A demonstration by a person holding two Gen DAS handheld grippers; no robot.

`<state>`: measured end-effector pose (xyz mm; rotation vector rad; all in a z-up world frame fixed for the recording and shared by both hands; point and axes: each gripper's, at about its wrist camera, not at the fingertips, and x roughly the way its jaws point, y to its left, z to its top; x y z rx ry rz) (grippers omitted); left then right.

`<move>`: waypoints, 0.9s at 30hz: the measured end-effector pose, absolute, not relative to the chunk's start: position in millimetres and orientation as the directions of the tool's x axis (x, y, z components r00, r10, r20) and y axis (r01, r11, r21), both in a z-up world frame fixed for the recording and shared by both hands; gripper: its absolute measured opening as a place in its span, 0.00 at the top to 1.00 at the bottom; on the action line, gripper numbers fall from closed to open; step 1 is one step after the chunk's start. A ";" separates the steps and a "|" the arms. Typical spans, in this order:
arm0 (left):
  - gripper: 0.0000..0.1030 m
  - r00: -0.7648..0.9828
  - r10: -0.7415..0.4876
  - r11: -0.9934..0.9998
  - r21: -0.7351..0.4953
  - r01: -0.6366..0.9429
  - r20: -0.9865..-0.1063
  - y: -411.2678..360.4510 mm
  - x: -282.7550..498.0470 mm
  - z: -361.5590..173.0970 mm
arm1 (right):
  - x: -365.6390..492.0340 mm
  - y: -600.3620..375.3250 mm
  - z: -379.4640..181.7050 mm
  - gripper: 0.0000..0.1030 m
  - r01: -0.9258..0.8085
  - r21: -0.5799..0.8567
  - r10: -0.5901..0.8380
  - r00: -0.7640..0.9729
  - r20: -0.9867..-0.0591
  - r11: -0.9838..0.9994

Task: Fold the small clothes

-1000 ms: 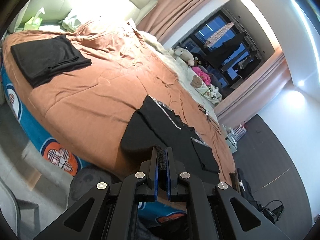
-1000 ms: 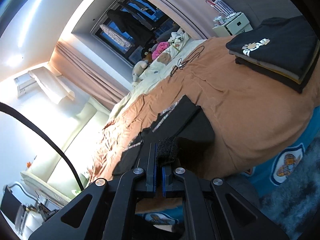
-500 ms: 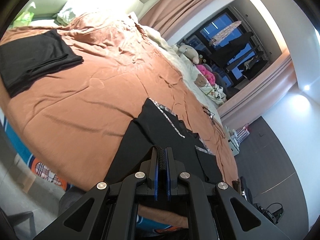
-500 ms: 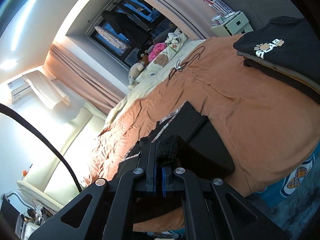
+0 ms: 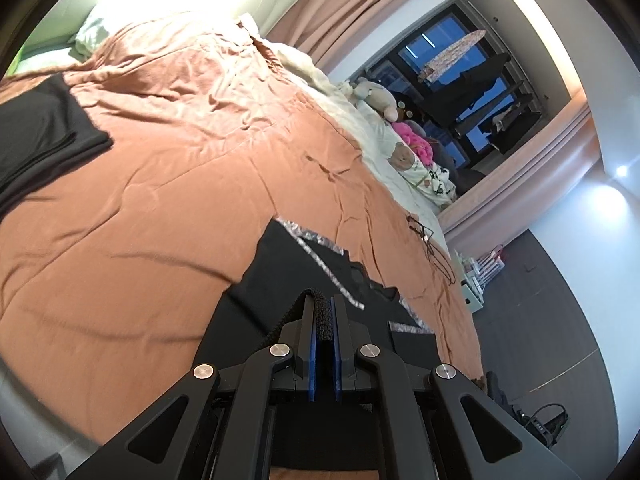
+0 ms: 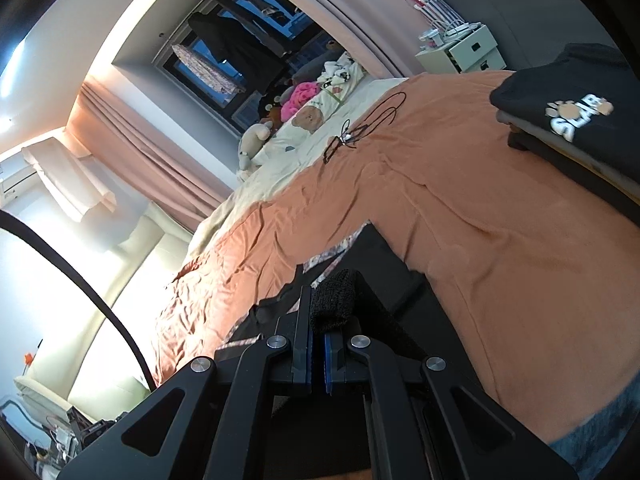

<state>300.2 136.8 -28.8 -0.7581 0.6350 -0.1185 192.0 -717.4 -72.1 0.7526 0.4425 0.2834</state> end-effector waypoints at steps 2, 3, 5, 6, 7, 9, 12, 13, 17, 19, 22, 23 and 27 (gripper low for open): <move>0.95 0.806 -0.321 0.735 -0.667 -0.119 -0.498 133.9 314.5 -24.7 | 206.6 -714.5 -67.1 1.00 -0.085 0.705 0.395 0.872 -0.290 0.704; 0.95 0.803 -0.322 0.738 -0.665 -0.118 -0.501 133.1 322.4 -23.4 | 212.1 -714.1 -65.2 1.00 -0.083 0.705 0.394 0.871 -0.292 0.705; 0.95 0.799 -0.320 0.744 -0.658 -0.121 -0.509 131.5 337.5 -21.9 | 225.7 -710.7 -60.8 1.00 -0.077 0.702 0.392 0.870 -0.299 0.708; 0.95 0.798 -0.318 0.748 -0.653 -0.122 -0.512 130.8 345.4 -21.1 | 232.0 -709.1 -59.3 1.00 -0.076 0.700 0.391 0.869 -0.303 0.710; 0.95 0.796 -0.317 0.749 -0.651 -0.123 -0.515 130.3 353.5 -20.7 | 239.1 -707.0 -57.1 1.00 -0.073 0.695 0.388 0.869 -0.308 0.715; 0.95 0.793 -0.313 0.752 -0.646 -0.128 -0.522 130.0 367.8 -20.9 | 252.6 -703.9 -55.3 1.00 -0.068 0.689 0.385 0.867 -0.317 0.721; 0.94 0.785 -0.310 0.754 -0.642 -0.141 -0.536 128.9 392.0 -24.6 | 274.6 -698.1 -53.7 1.00 -0.057 0.686 0.383 0.861 -0.334 0.726; 0.95 0.783 -0.311 0.753 -0.642 -0.144 -0.540 129.2 397.9 -26.5 | 280.0 -698.7 -53.6 1.00 -0.053 0.686 0.383 0.860 -0.338 0.726; 0.94 0.763 -0.297 0.762 -0.624 -0.174 -0.575 126.9 426.9 -38.1 | 305.7 -695.9 -57.0 1.00 -0.027 0.687 0.379 0.850 -0.367 0.726; 0.94 0.748 -0.294 0.766 -0.615 -0.188 -0.595 126.1 443.0 -48.5 | 317.9 -693.7 -57.5 1.00 -0.013 0.683 0.373 0.846 -0.382 0.730; 0.94 0.733 -0.284 0.767 -0.605 -0.213 -0.618 125.8 461.8 -61.2 | 337.8 -685.4 -59.7 1.00 0.009 0.670 0.364 0.834 -0.414 0.742; 0.94 0.726 -0.273 0.768 -0.597 -0.231 -0.631 126.4 468.1 -66.7 | 342.5 -683.5 -59.8 1.00 0.014 0.666 0.362 0.831 -0.423 0.745; 0.94 0.708 -0.243 0.773 -0.573 -0.272 -0.664 129.1 486.8 -82.2 | 360.5 -676.9 -63.1 1.00 0.036 0.641 0.347 0.816 -0.461 0.767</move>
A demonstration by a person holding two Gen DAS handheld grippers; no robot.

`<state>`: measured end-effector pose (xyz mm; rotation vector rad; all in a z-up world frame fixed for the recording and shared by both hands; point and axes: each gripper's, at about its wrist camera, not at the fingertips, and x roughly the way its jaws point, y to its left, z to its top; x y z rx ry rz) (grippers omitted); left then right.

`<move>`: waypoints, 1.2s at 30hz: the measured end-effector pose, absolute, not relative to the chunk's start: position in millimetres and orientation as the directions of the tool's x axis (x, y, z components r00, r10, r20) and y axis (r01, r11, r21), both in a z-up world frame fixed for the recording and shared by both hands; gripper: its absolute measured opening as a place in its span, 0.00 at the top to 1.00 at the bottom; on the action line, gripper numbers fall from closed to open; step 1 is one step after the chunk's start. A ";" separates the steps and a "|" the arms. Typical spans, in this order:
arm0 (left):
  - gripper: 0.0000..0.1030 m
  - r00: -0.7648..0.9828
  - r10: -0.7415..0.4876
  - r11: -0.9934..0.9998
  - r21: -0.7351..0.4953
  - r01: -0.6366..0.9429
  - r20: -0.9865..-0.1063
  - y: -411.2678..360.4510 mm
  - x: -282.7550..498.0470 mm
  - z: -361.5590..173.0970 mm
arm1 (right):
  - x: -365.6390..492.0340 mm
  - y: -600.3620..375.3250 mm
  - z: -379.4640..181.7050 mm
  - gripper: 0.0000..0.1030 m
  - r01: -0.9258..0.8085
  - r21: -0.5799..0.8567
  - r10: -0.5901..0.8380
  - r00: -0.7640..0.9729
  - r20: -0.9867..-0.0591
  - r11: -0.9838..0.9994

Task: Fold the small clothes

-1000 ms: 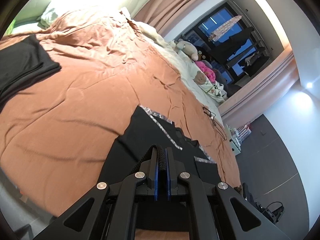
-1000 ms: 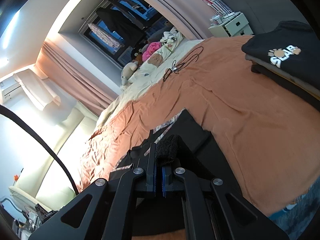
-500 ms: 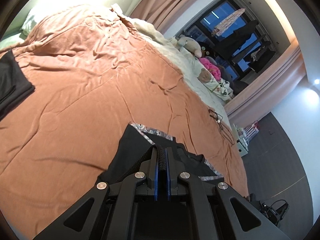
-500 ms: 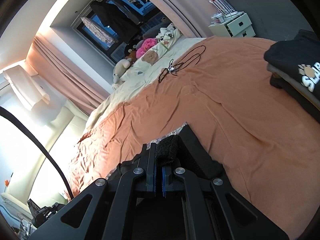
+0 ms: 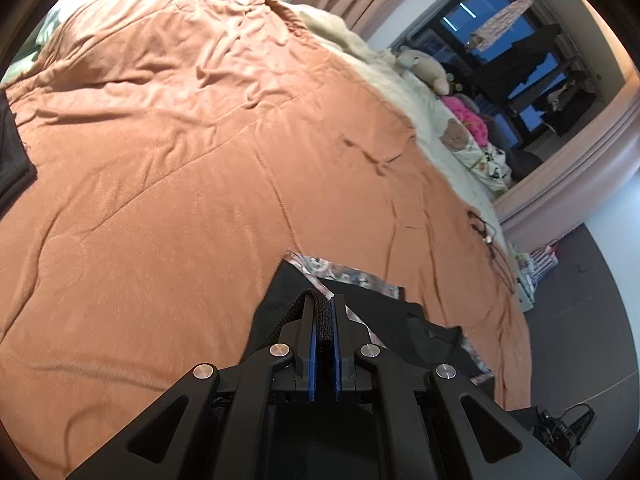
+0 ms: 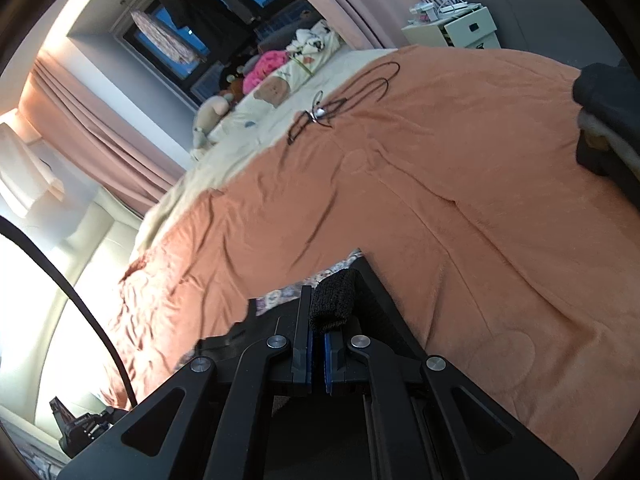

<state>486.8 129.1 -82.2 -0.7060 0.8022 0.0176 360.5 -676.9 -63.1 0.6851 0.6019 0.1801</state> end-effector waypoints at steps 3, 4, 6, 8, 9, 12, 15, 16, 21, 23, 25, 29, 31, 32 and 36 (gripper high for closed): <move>0.94 0.694 -0.235 0.784 -0.555 -0.278 -0.680 128.7 500.1 -92.2 | 375.1 -672.4 -63.1 1.00 0.048 0.619 0.337 0.804 -0.489 0.784; 0.94 0.689 -0.233 0.787 -0.549 -0.281 -0.686 128.2 505.3 -95.7 | 381.4 -671.8 -63.9 1.00 0.053 0.610 0.333 0.799 -0.501 0.790; 0.94 0.680 -0.230 0.789 -0.542 -0.288 -0.696 128.5 514.3 -101.4 | 390.1 -669.6 -65.2 1.00 0.062 0.601 0.329 0.789 -0.518 0.797; 0.94 0.673 -0.226 0.790 -0.537 -0.297 -0.704 129.0 522.4 -106.0 | 400.0 -666.8 -64.8 1.00 0.070 0.595 0.326 0.782 -0.531 0.801; 0.94 0.669 -0.226 0.789 -0.536 -0.300 -0.708 129.3 527.0 -108.3 | 404.0 -666.3 -64.2 1.00 0.074 0.590 0.323 0.780 -0.537 0.804; 0.94 0.662 -0.222 0.792 -0.529 -0.306 -0.716 129.7 539.0 -111.2 | 411.8 -664.8 -59.9 1.00 0.079 0.586 0.317 0.779 -0.541 0.806; 0.94 0.658 -0.213 0.801 -0.515 -0.306 -0.722 129.4 551.1 -113.2 | 418.7 -665.1 -57.1 1.00 0.092 0.576 0.300 0.781 -0.547 0.812; 0.94 0.654 -0.213 0.803 -0.511 -0.306 -0.726 129.0 556.5 -115.3 | 421.2 -664.6 -58.1 1.00 0.097 0.573 0.294 0.782 -0.550 0.814; 0.92 0.607 -0.204 0.833 -0.462 -0.305 -0.768 123.8 579.1 -128.9 | 437.7 -664.0 -71.6 0.99 0.156 0.590 0.278 0.769 -0.576 0.792; 0.70 0.596 -0.205 0.838 -0.454 -0.302 -0.776 124.6 582.3 -132.2 | 442.1 -663.0 -75.0 0.98 0.156 0.607 0.307 0.749 -0.587 0.779; 0.42 0.599 -0.198 0.845 -0.445 -0.296 -0.776 126.0 580.6 -130.8 | 440.7 -663.3 -70.3 0.84 0.129 0.613 0.328 0.749 -0.575 0.780; 0.24 0.616 -0.186 0.877 -0.412 -0.246 -0.765 122.3 571.7 -119.3 | 425.5 -673.6 -56.2 0.29 0.093 0.586 0.303 0.785 -0.540 0.805; 0.23 0.596 -0.202 0.898 -0.390 -0.205 -0.778 117.3 568.5 -117.0 | 416.3 -673.9 -51.0 0.29 0.052 0.565 0.319 0.780 -0.538 0.824; 0.21 0.585 -0.195 0.910 -0.367 -0.191 -0.787 115.0 567.6 -116.6 | 414.1 -672.7 -50.7 0.29 0.038 0.552 0.328 0.770 -0.548 0.833; 0.16 0.550 -0.160 0.951 -0.276 -0.136 -0.820 107.5 558.6 -118.0 | 403.3 -664.3 -49.4 0.29 -0.014 0.431 0.311 0.714 -0.628 0.902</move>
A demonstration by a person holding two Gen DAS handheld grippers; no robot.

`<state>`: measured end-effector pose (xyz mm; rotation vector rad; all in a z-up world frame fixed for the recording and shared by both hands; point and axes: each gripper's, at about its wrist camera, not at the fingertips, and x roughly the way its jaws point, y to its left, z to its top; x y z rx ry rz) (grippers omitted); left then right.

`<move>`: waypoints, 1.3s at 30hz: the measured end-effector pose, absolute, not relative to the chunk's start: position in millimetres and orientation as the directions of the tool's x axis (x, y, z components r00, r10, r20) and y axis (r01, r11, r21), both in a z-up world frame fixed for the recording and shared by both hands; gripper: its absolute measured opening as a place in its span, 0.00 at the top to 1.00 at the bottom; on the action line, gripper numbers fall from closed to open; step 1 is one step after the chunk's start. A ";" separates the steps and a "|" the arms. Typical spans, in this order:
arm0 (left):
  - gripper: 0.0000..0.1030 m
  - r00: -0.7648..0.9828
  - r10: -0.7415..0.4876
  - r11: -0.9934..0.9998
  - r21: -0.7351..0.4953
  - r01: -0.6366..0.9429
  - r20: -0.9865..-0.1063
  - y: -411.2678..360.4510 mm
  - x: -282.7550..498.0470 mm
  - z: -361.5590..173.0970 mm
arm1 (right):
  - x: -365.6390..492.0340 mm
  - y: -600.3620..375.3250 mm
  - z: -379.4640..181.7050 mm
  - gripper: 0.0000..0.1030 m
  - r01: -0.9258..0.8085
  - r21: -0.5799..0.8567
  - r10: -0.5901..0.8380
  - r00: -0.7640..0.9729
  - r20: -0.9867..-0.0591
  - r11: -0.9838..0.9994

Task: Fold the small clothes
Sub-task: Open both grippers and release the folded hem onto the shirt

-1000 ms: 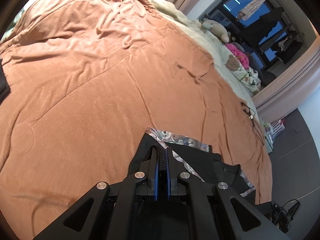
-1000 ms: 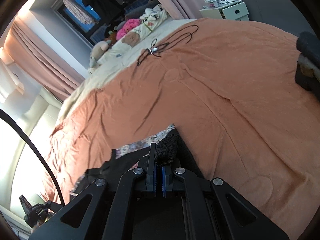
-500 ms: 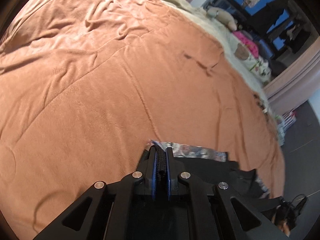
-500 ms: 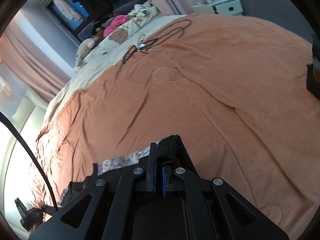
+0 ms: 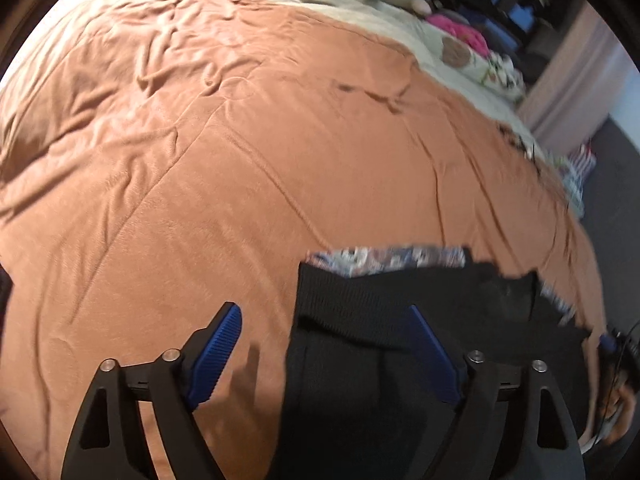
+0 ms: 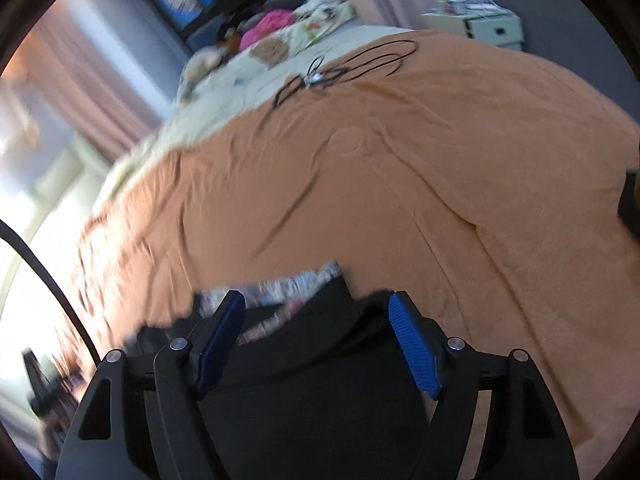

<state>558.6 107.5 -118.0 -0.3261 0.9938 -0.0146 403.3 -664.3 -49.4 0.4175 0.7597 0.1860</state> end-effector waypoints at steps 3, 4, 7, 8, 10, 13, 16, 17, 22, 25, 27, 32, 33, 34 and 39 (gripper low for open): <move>0.14 0.519 -0.140 0.969 -0.225 -0.103 -0.843 102.7 553.8 -123.0 | 400.3 -655.0 -51.3 0.29 -0.073 0.358 0.315 0.658 -0.684 0.931; 0.14 0.507 -0.136 0.974 -0.209 -0.090 -0.851 100.3 552.3 -125.4 | 399.0 -651.0 -53.3 0.29 -0.100 0.332 0.317 0.636 -0.704 0.938; 0.14 0.480 -0.118 0.985 -0.165 -0.058 -0.869 93.9 549.4 -130.7 | 400.0 -642.4 -57.2 0.29 -0.129 0.258 0.283 0.599 -0.749 0.957; 0.14 0.475 -0.113 0.987 -0.154 -0.048 -0.872 92.5 549.0 -131.7 | 403.0 -638.4 -56.8 0.29 -0.135 0.243 0.275 0.591 -0.759 0.961; 0.14 0.462 -0.097 0.992 -0.125 -0.029 -0.882 89.1 549.3 -134.6 | 403.6 -635.1 -59.2 0.29 -0.142 0.204 0.248 0.576 -0.779 0.969; 0.14 0.438 -0.071 0.996 -0.084 -0.012 -0.896 84.9 552.0 -141.4 | 412.5 -625.9 -61.8 0.29 -0.142 0.147 0.201 0.552 -0.809 0.979; 0.14 0.409 -0.039 0.999 -0.036 0.014 -0.912 79.6 558.6 -151.6 | 420.8 -615.4 -69.9 0.29 -0.140 0.097 0.156 0.515 -0.843 0.985; 0.14 0.400 -0.026 1.000 -0.020 0.021 -0.916 78.1 561.1 -155.5 | 424.1 -613.5 -72.8 0.29 -0.140 0.083 0.144 0.507 -0.850 0.987; 0.14 0.375 0.010 0.999 0.023 0.031 -0.927 74.0 578.9 -172.4 | 450.8 -605.0 -80.9 0.29 -0.125 0.069 0.123 0.500 -0.857 0.990; 0.14 0.384 0.011 1.000 0.021 0.022 -0.923 74.0 591.4 -172.5 | 466.7 -601.8 -83.9 0.29 -0.120 0.045 0.100 0.503 -0.858 0.992; 0.14 0.405 0.015 1.000 0.022 0.012 -0.914 74.9 598.2 -169.1 | 474.4 -600.0 -82.7 0.29 -0.110 0.029 0.081 0.511 -0.856 0.994; 0.14 0.422 0.016 1.000 0.012 -0.012 -0.906 75.6 617.8 -168.0 | 497.3 -597.2 -84.2 0.29 -0.061 0.037 0.063 0.528 -0.847 0.997; 0.14 0.427 0.022 1.000 0.017 -0.015 -0.904 75.0 620.9 -167.5 | 499.4 -597.1 -83.6 0.29 -0.054 0.039 0.062 0.534 -0.843 0.998; 0.14 0.434 0.027 1.000 0.019 -0.022 -0.900 74.9 623.1 -165.8 | 503.0 -596.5 -82.6 0.29 -0.045 0.044 0.061 0.544 -0.837 0.998; 0.14 0.499 0.023 0.995 -0.027 -0.093 -0.866 86.7 627.1 -146.8 | 508.4 -606.4 -75.4 0.33 0.011 0.079 0.057 0.595 -0.802 0.997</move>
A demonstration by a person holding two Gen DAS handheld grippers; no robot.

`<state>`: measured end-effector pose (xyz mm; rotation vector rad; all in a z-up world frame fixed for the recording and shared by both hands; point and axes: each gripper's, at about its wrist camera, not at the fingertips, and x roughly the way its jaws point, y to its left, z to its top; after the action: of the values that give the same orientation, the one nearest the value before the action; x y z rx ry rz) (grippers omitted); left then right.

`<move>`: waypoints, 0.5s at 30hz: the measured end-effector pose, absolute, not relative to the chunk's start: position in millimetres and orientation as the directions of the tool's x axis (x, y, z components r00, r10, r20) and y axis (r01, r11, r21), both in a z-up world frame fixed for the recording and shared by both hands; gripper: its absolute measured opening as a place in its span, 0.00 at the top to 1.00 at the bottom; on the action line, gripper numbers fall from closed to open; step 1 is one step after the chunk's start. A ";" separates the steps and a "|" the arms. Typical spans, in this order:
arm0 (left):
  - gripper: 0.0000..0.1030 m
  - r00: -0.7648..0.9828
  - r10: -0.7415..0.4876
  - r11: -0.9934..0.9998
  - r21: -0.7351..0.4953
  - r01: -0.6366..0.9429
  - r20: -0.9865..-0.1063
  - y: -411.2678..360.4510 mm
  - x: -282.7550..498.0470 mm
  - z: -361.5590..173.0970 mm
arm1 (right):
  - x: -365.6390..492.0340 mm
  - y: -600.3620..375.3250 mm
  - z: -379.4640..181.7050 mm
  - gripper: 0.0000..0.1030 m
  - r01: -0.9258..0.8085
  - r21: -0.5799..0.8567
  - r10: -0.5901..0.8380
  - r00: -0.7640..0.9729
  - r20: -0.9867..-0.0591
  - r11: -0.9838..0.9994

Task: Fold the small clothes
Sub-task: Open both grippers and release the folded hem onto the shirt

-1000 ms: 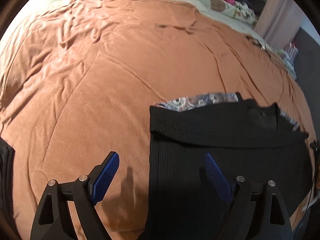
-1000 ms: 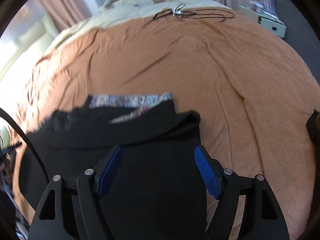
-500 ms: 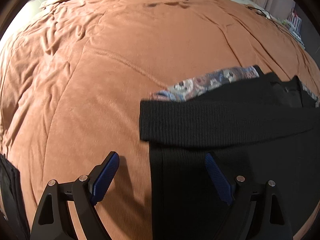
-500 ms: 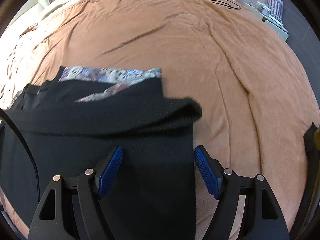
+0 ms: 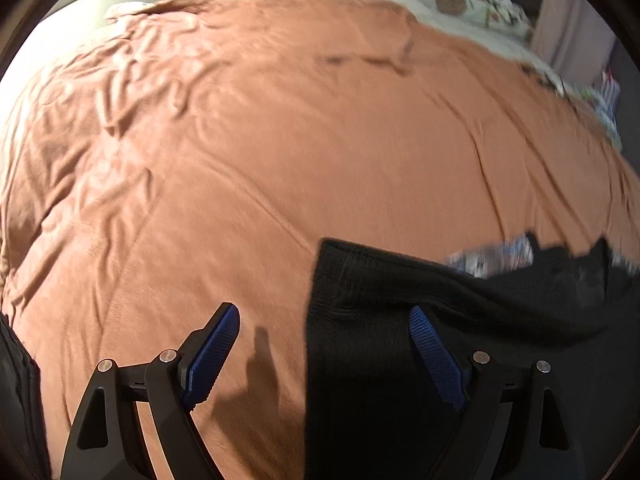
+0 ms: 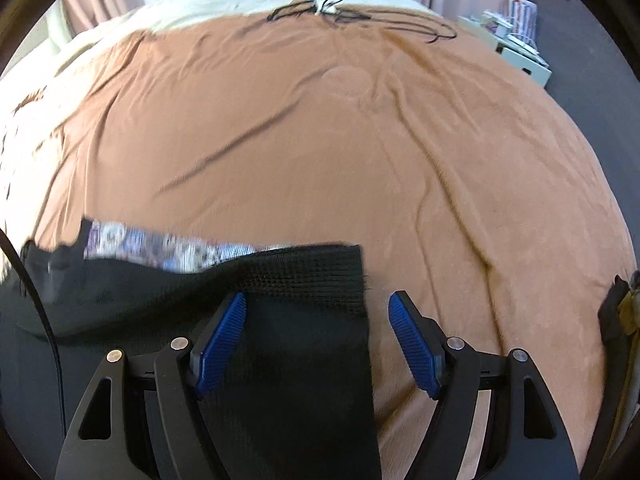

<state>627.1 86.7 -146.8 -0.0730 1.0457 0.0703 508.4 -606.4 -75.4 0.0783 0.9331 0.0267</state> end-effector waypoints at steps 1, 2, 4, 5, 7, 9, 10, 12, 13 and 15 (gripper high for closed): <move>0.14 0.519 0.024 0.994 -0.037 -0.108 -0.855 91.3 625.0 -141.0 | 507.7 -608.5 -75.1 0.34 0.017 0.088 0.060 0.599 -0.799 0.996; 0.14 0.539 0.018 0.992 -0.054 -0.118 -0.842 95.7 622.3 -135.2 | 506.5 -611.3 -75.4 0.34 0.021 0.105 0.071 0.604 -0.794 0.994; 0.14 0.563 -0.001 0.989 -0.082 -0.120 -0.827 101.1 616.7 -128.3 | 502.8 -615.2 -76.9 0.34 0.015 0.130 0.095 0.605 -0.790 0.991; 0.14 0.568 -0.008 0.989 -0.089 -0.115 -0.823 103.6 613.8 -126.1 | 501.0 -616.7 -76.7 0.34 0.009 0.136 0.103 0.606 -0.789 0.991; 0.14 0.567 -0.014 0.991 -0.086 -0.101 -0.824 104.7 610.0 -125.5 | 497.3 -619.2 -78.3 0.34 -0.005 0.138 0.112 0.607 -0.786 0.990; 0.16 0.564 -0.020 0.993 -0.084 -0.088 -0.825 104.9 607.8 -126.8 | 496.6 -620.5 -81.9 0.34 -0.018 0.144 0.126 0.602 -0.788 0.989; 0.19 0.563 -0.030 0.993 -0.090 -0.080 -0.826 105.3 608.0 -128.8 | 497.2 -621.8 -85.5 0.39 -0.024 0.154 0.138 0.596 -0.791 0.988; 0.25 0.557 -0.061 0.992 -0.113 -0.059 -0.829 104.9 606.8 -133.9 | 496.7 -622.8 -87.8 0.46 -0.034 0.176 0.162 0.588 -0.793 0.984; 0.29 0.552 -0.078 0.991 -0.125 -0.049 -0.830 104.1 607.6 -136.4 | 499.3 -624.1 -88.4 0.47 -0.042 0.201 0.188 0.582 -0.791 0.979; 0.32 0.545 -0.101 0.988 -0.148 -0.043 -0.832 102.2 610.8 -140.2 | 502.7 -625.7 -88.2 0.48 -0.048 0.229 0.214 0.578 -0.787 0.972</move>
<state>610.8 102.2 -140.2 -0.1574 0.9945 -0.0349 502.7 -625.7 -88.2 0.1908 0.9431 0.1540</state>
